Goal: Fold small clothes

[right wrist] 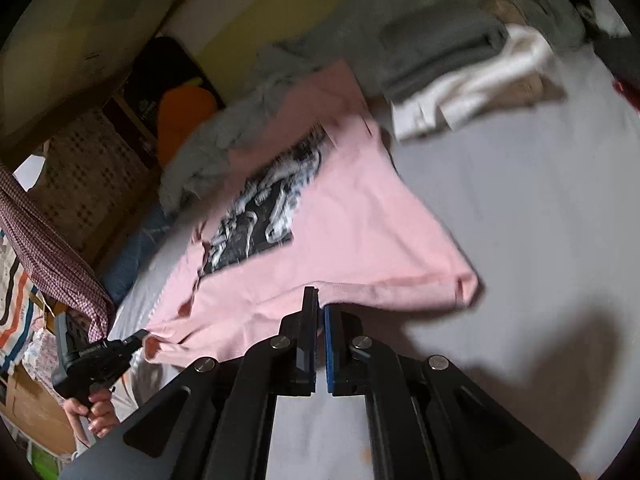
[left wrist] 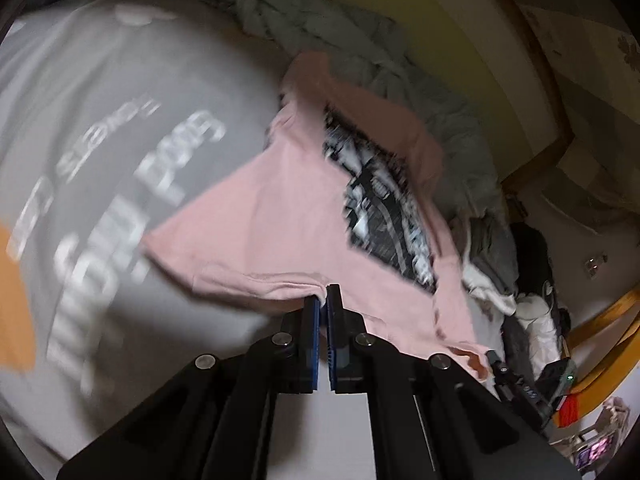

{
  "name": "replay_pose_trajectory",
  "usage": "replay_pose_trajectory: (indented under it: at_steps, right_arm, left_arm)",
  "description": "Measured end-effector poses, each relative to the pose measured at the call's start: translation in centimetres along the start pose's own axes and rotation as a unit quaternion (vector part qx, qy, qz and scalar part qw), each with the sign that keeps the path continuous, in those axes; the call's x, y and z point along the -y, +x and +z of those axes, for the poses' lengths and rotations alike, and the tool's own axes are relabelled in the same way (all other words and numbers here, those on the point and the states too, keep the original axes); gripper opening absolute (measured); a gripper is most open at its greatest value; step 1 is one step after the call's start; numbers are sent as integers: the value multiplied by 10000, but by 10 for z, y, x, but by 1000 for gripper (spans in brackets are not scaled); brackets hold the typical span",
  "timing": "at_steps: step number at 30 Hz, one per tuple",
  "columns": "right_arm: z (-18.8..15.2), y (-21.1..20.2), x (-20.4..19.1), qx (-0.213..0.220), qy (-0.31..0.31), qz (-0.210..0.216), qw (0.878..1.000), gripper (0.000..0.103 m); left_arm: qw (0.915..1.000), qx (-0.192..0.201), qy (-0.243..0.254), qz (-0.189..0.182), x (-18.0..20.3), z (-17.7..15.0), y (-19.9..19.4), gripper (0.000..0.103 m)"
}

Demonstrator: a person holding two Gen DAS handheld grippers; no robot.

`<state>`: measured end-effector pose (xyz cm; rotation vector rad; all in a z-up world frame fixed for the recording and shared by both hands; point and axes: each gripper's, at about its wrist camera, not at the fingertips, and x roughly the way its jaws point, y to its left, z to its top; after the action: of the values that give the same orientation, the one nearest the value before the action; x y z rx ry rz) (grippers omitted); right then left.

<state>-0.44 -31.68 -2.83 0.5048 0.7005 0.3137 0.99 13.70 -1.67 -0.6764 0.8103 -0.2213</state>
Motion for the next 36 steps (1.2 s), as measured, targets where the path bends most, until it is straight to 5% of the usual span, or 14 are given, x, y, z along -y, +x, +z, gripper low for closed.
replay_pose_trajectory:
  at_steps: [5,10,14,18,22,25,28,31,33,34,36]
  right_arm:
    - [38,35,-1,-44,25,-157,9999,2]
    - [54,44,13,16,189,-434,9989,15]
    - [56,10,22,580,153,-824,9948,65]
    - [48,-23,28,731,210,-850,9935,65]
    - [17,-24,30,172,220,-398,9988,65]
    - [11,-5,31,-177,248,-372,9988,65]
    - [20,19,35,-423,573,-356,9968,65]
    - [27,36,38,-420,851,-136,9954,65]
    - [30,46,43,-272,901,-343,9950,59]
    - [32,46,44,-133,935,-452,9945,57]
    - [35,51,42,11,824,-697,9942,36]
  left_arm:
    - [9975,208,413,534,10,34,27,18]
    - [9977,504,261,359,-9,40,22,43]
    - [9932,847,590,539,-4,31,-6,56]
    - [9846,634,997,1291,3,-1,-19,64]
    - [9952,-122,410,882,-19,-21,3,64]
    - [9905,46,854,1078,-3,-20,13,73]
    - [9976,124,201,645,-14,-3,24,76]
    - [9984,110,-167,531,-24,16,35,73]
    - [9928,147,423,1109,-9,23,46,50]
    - [9878,221,651,1400,-5,22,52,22]
    - [9868,217,668,1460,-7,19,58,9]
